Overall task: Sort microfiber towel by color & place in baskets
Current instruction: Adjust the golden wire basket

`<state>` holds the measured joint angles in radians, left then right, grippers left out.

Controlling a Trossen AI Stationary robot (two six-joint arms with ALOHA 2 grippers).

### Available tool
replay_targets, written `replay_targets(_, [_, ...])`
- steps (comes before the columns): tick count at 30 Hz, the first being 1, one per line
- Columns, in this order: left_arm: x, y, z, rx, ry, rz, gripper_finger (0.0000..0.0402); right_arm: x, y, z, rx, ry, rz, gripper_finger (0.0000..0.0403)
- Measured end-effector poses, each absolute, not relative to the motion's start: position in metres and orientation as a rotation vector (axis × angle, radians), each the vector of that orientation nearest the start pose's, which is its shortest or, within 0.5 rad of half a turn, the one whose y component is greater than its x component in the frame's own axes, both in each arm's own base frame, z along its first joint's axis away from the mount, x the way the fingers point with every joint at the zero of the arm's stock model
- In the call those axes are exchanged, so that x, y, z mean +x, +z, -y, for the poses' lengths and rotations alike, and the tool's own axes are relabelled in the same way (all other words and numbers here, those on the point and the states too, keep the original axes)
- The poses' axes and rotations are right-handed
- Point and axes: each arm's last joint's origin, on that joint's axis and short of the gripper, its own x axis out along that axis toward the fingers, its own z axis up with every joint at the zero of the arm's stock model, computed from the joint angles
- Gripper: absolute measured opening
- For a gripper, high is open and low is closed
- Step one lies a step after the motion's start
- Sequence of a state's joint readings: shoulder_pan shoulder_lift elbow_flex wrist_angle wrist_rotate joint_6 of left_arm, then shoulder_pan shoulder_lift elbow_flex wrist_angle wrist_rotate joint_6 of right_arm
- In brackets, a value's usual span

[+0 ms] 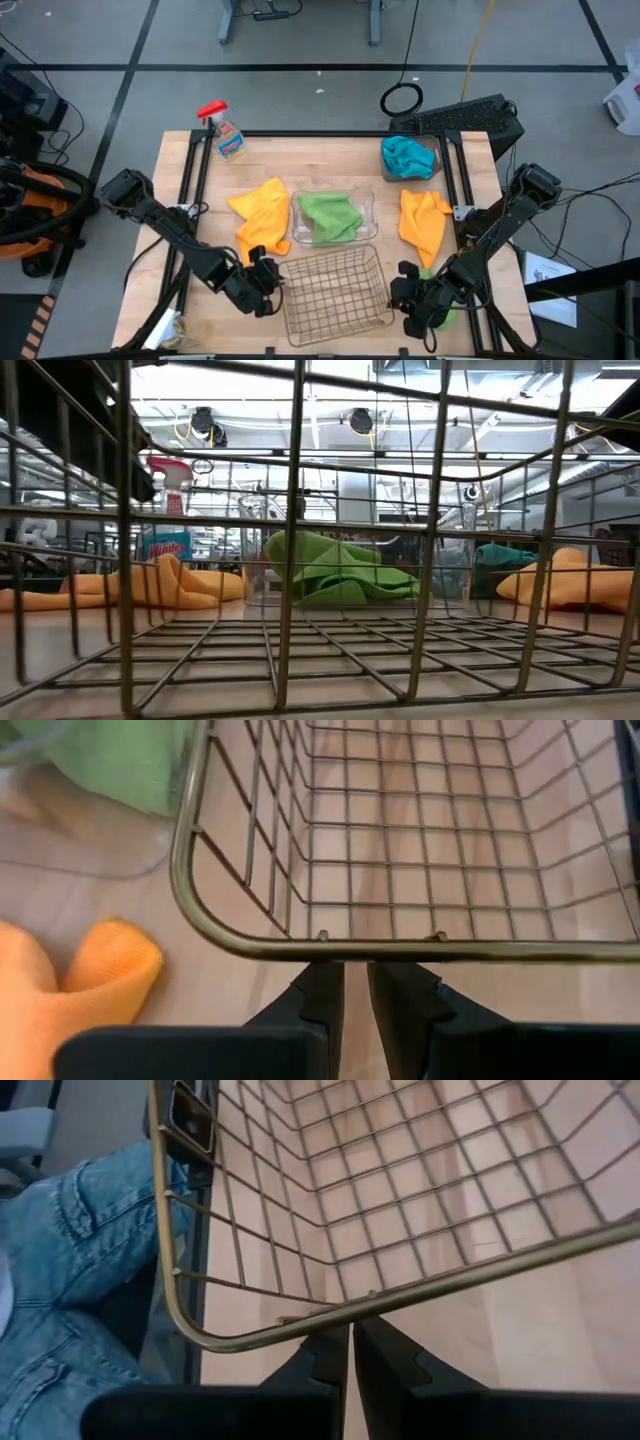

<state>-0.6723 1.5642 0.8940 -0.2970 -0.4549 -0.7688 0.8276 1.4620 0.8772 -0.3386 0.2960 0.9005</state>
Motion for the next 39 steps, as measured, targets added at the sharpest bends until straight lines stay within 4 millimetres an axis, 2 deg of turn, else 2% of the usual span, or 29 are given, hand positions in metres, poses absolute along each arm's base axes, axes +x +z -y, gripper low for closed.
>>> replay_targets(14, [0.252, 0.185, 0.163, -0.171, 0.17, -0.82, 0.0054, 0.201, 0.206, -0.207, 0.389, 0.119, -0.929, 0.0013])
replay_targets(25, [0.25, 0.183, 0.162, -0.152, 0.171, -0.842, 0.0054, 0.201, 0.206, -0.207, 0.429, 0.109, -0.936, 0.0013])
replay_targets(30, [0.25, 0.183, 0.162, -0.127, 0.159, -0.848, 0.0054, 0.198, 0.204, -0.208, 0.468, 0.131, -1.005, 0.0013])
replay_targets(34, [0.251, 0.183, 0.161, -0.111, 0.153, -0.85, 0.0054, 0.192, 0.199, -0.204, 0.494, 0.075, -1.109, 0.0013])
replay_targets(39, [0.252, 0.183, 0.159, -0.109, 0.16, -0.85, 0.0054, 0.182, 0.191, -0.193, 0.538, -0.115, -1.232, 0.0013])
